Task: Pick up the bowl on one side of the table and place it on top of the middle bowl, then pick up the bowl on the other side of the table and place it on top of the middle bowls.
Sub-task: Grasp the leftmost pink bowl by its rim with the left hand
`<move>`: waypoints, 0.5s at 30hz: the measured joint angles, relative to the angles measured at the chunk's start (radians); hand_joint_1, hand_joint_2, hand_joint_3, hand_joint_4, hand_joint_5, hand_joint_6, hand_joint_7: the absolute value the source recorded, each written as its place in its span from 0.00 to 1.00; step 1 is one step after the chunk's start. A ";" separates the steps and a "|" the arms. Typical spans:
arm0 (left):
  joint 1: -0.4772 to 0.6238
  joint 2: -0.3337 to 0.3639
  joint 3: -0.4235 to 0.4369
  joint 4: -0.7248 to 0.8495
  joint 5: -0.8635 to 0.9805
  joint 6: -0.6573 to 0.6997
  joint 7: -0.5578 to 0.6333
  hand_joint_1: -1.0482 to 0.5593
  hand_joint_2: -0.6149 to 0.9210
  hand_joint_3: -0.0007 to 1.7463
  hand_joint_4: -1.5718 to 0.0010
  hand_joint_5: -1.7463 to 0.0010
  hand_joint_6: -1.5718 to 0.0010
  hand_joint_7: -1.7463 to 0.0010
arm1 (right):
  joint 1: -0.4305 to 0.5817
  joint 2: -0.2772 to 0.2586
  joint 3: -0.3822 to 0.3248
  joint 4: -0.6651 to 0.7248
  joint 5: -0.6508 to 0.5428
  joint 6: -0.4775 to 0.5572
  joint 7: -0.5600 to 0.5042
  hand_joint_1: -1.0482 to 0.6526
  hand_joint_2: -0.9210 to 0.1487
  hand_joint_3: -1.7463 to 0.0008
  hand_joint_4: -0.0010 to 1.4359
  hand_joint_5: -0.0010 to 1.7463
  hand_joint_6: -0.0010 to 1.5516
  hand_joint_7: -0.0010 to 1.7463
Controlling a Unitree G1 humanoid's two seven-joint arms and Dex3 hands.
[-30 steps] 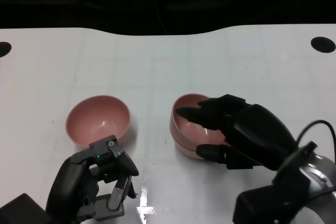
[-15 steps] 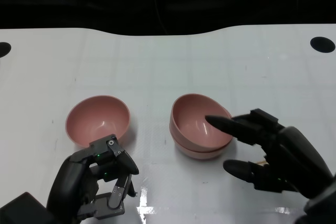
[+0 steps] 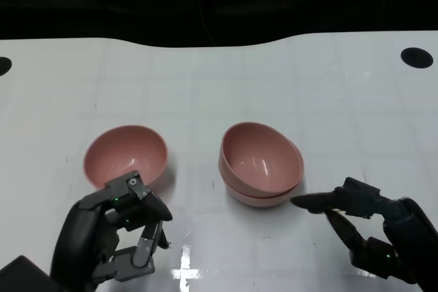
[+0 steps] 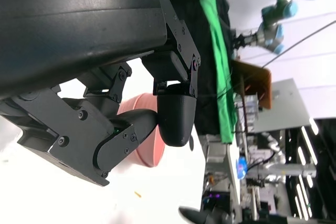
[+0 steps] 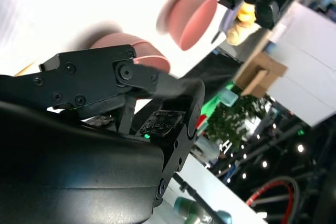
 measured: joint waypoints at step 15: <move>-0.022 0.055 0.044 -0.049 0.185 -0.060 0.113 0.46 0.94 0.13 0.66 0.58 0.56 0.90 | 0.009 0.053 -0.027 0.001 0.076 0.167 0.113 0.58 0.62 0.05 0.67 1.00 0.48 0.95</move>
